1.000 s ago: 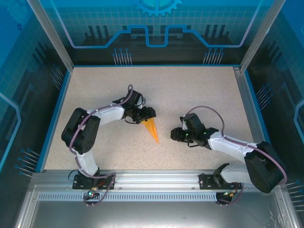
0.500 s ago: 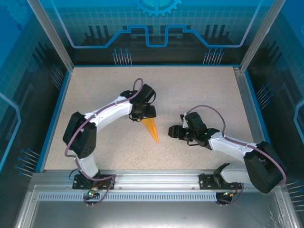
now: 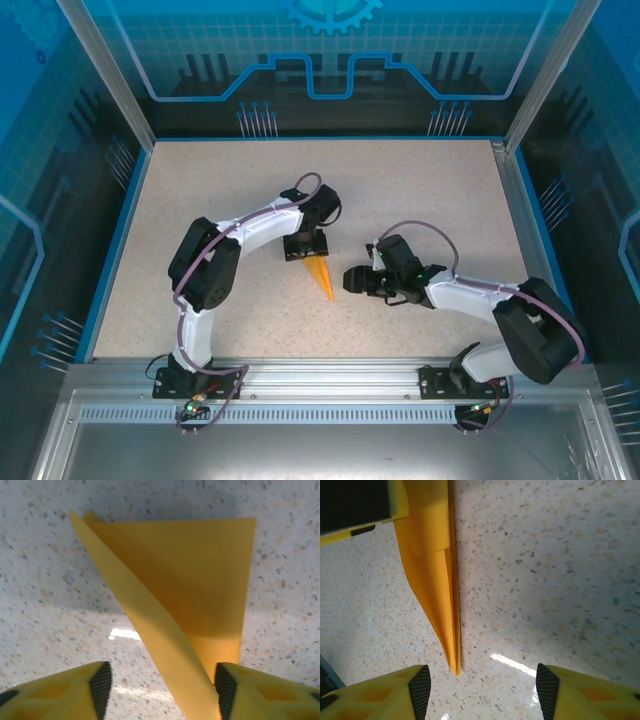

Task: Fold a paper plane with a square sheet of paper (pick it up from the middle)
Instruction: Move a paper plane to the center of the table.

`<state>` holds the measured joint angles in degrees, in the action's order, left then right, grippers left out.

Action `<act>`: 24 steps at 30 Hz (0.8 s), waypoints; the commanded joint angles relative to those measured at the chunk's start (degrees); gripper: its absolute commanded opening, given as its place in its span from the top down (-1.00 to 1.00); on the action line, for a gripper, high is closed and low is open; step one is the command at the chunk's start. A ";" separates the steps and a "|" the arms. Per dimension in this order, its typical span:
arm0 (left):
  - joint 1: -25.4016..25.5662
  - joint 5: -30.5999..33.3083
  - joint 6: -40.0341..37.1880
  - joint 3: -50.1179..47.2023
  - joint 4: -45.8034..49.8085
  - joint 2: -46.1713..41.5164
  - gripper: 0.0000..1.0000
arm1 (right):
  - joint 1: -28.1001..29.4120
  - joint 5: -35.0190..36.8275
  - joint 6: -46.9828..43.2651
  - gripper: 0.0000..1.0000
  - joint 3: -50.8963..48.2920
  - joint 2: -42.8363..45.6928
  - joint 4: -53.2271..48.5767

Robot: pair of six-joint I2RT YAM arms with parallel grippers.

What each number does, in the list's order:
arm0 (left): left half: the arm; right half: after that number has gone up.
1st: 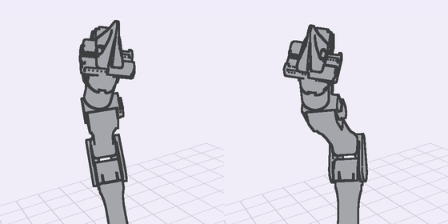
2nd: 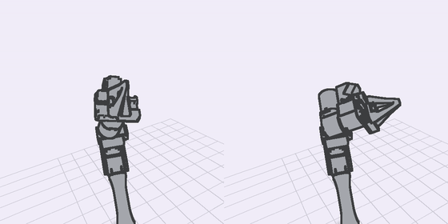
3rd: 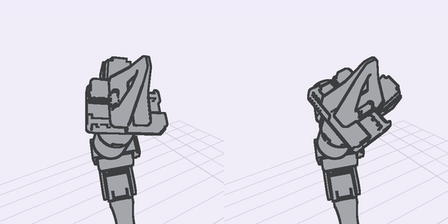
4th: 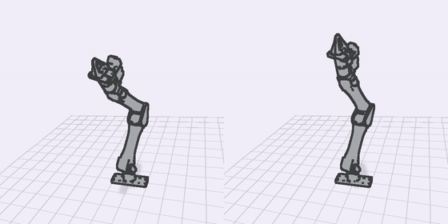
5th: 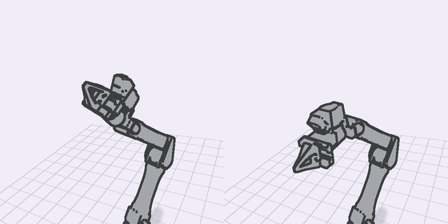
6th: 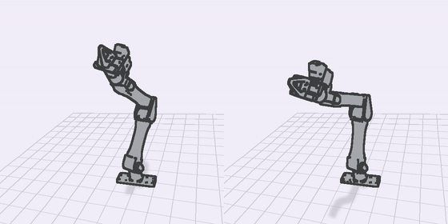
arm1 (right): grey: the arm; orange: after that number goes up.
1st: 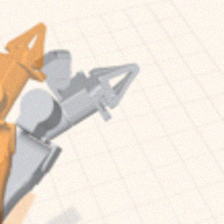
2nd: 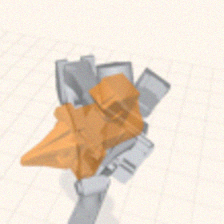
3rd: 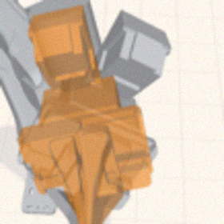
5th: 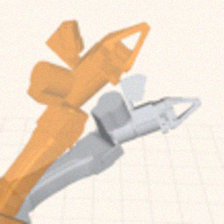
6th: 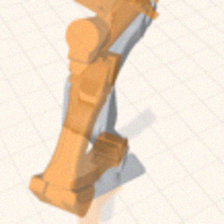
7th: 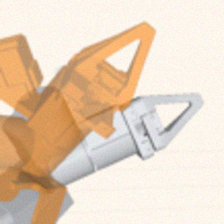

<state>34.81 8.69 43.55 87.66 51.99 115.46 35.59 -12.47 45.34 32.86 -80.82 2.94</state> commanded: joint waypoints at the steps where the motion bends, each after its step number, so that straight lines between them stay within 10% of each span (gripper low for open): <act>1: -1.71 -0.85 0.33 -4.15 -0.54 -3.66 -0.03 | 1.21 -1.48 -1.05 -0.20 3.00 -2.65 1.72; 24: -3.54 -1.71 -1.49 -15.48 -7.59 -10.88 0.82 | 1.78 -9.04 -7.23 -0.18 20.83 -21.41 -1.46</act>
<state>31.73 7.46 42.94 73.34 44.64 106.96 36.45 -19.44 40.12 51.24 -100.71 3.66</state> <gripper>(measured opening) 0.089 0.589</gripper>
